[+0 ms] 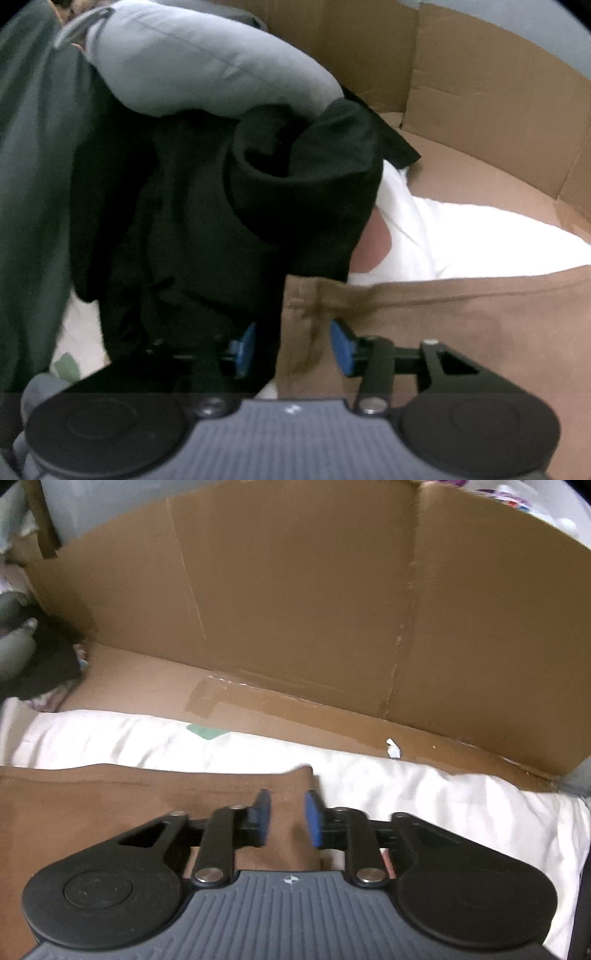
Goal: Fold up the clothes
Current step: 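Open both tools and release the folded brown T-shirt, then press the folded shirt flat with both open tools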
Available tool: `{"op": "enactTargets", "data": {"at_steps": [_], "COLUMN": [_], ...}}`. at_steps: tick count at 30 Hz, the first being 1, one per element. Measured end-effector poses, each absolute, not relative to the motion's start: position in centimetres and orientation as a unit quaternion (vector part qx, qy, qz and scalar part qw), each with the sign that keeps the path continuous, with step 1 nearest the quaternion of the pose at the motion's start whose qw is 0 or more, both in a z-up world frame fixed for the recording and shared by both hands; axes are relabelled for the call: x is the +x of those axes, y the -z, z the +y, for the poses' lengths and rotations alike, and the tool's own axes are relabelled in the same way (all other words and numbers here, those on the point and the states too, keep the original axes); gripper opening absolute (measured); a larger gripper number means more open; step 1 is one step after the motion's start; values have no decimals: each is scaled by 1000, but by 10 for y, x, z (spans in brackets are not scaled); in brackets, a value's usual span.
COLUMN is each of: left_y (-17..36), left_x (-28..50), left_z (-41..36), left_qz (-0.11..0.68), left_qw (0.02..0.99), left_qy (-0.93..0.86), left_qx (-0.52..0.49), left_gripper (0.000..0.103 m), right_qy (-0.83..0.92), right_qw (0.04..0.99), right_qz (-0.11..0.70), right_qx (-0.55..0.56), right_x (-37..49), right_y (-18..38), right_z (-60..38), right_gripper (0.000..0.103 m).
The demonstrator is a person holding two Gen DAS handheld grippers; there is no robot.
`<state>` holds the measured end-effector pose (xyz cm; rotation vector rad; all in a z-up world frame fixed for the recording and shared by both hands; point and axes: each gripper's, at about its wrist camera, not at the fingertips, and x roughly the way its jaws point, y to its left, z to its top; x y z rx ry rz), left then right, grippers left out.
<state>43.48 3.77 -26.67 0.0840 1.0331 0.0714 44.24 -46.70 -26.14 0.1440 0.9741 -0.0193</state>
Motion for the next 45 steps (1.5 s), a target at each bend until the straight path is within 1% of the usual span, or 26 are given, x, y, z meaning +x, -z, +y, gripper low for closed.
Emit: {"op": "enactTargets", "data": {"at_steps": [8, 11, 18, 21, 22, 26, 31, 33, 39, 43, 45], "left_y": [253, 245, 230, 213, 208, 191, 171, 163, 144, 133, 133], "left_x": [400, 388, 371, 360, 357, 341, 312, 297, 254, 235, 228], "left_z": [34, 26, 15, 20, 20, 22, 21, 20, 13, 20, 19], "left_qz": [502, 500, 494, 489, 486, 476, 464, 459, 448, 450, 442], "left_qw": [863, 864, 867, 870, 872, 878, 885, 888, 893, 893, 897], "left_qy": [-19, -5, 11, 15, 17, 12, 21, 24, 27, 8, 2], "left_qx": [56, 59, 67, 59, 56, 43, 32, 22, 28, -8, -4], "left_gripper": [52, 57, 57, 57, 57, 58, 59, 62, 66, 66, 70], "right_qy": [-16, -11, -1, -2, -3, -2, -14, -19, -35, -38, -36], "right_qw": [881, 881, 882, 886, 888, 897, 906, 910, 918, 921, 922], "right_qz": [465, 465, 458, 448, 444, 423, 405, 397, 374, 366, 358], "right_qx": [82, 89, 107, 118, 118, 127, 124, 117, 125, 130, 142], "right_x": [380, 353, 303, 279, 271, 241, 213, 205, 187, 179, 174], "right_y": [225, 214, 186, 169, 163, 147, 138, 135, 138, 146, 149], "right_z": [-487, -491, -488, -486, -485, -486, -484, -480, -466, -460, -461], "right_gripper": [30, 30, 31, 35, 39, 40, 42, 43, 44, 44, 44]}}
